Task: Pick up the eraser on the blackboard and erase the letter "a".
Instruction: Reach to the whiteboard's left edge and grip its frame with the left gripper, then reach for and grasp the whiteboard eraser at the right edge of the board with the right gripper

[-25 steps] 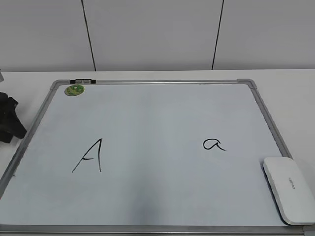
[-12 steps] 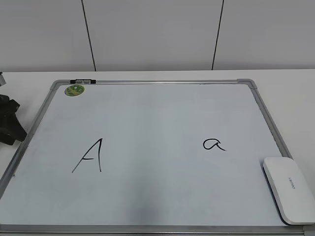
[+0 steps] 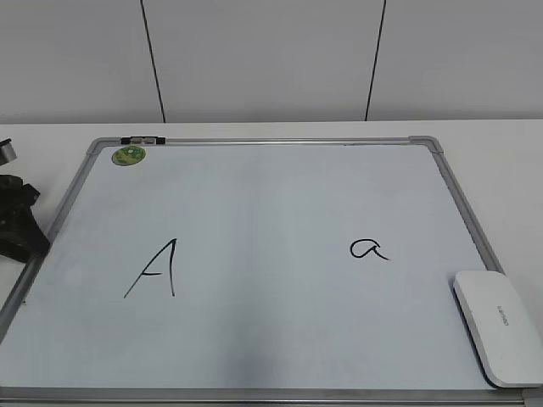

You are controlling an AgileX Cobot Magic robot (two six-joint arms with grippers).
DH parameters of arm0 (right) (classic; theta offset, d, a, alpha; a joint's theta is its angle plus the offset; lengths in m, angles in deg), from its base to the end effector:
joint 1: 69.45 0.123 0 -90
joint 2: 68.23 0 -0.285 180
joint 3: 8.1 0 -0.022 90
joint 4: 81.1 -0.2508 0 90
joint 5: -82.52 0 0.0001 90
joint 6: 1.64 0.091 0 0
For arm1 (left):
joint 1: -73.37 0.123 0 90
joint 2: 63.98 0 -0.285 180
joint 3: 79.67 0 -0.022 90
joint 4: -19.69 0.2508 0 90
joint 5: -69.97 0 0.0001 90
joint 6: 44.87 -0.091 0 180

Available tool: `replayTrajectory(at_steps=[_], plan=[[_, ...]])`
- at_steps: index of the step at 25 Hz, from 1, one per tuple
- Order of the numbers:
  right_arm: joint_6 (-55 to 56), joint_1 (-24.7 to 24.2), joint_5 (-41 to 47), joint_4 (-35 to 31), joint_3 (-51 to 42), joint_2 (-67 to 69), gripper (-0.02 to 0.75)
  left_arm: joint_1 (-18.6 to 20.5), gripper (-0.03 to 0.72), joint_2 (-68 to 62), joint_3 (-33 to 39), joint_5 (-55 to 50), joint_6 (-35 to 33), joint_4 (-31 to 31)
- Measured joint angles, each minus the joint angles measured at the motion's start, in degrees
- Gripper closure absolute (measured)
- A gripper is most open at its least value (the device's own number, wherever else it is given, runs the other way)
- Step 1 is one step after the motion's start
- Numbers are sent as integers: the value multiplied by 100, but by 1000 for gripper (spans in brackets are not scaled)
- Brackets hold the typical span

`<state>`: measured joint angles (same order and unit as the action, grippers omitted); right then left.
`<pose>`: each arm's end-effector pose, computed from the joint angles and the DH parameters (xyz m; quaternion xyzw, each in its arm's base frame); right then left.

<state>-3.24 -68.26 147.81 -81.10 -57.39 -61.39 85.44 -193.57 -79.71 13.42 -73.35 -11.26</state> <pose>-0.0094 -0.0002 0.2675 -0.0212 0.8719 -0.0018 0.4892 0.3858 0.0425 0.1178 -0.0197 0.9752 -0.2190 0.0262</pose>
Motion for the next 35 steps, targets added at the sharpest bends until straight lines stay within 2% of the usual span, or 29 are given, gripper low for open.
replayTrajectory(at_steps=[4,11,19,25,30,35], plan=[[0,0,0,0,0,0,152,0,490,-57,-3,0,0,-29],[0,0,0,0,0,0,151,0,646,-68,-50,-64,-11,-76],[-21,0,0,-201,58,22,151,0,655,-68,-50,-67,-11,-77],[-347,0,-13,-331,803,1674,151,0,656,-68,-50,-76,-11,-77],[-370,11,-552,-1074,1209,3141,151,0,656,-68,-50,-76,-11,-77],[-443,11,-309,-1269,1411,4549,151,0,656,-68,-50,-76,-11,-77]])
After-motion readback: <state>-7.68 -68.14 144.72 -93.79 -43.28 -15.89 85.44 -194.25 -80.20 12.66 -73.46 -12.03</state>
